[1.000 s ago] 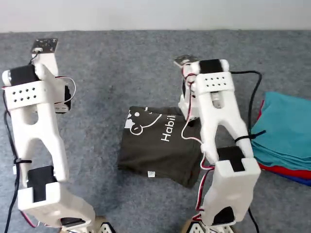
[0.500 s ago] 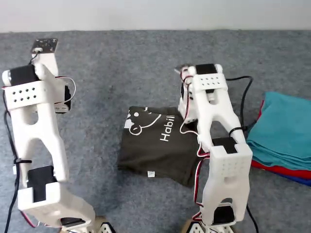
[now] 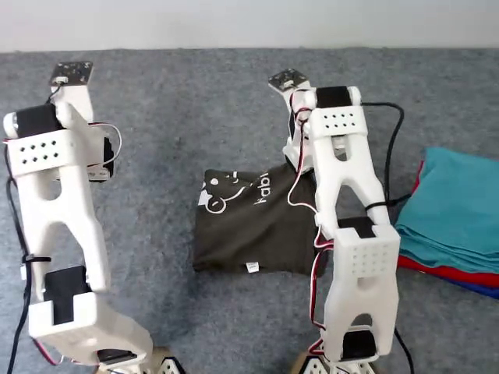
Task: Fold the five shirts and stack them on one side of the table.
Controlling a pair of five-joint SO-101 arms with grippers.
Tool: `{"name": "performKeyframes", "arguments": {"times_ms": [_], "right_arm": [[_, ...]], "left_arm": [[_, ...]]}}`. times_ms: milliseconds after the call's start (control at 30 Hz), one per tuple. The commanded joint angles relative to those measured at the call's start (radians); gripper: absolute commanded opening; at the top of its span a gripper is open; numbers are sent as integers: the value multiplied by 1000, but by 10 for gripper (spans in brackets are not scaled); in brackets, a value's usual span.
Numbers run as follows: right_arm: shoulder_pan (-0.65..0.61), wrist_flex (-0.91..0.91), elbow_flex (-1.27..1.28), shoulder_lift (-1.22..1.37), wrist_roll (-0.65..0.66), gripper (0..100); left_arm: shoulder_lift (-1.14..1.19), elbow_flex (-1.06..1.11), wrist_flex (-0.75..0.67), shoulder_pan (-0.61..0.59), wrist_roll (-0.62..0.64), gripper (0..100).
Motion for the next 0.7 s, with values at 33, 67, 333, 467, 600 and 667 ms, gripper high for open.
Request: {"name": "performKeyframes", "arguments": {"times_ms": [33,67,333,467,600,667], "right_arm": [[45,-15,-38,-10,12,9],[51,-8,-38,-12,12,9],[1,174,-221,-74,6,218],[-81,171,-290,-79,6,177],[-200,151,-292,-39,12,39],[-242,114,-292,15,12,9]], "left_arm": [[-46,-4,17,-5,3,14],[-48,-4,17,-5,3,14],[-49,-4,17,-6,3,14],[-49,-5,17,-5,3,14],[-49,-5,17,-6,3,14],[-49,-5,17,-6,3,14]]}}
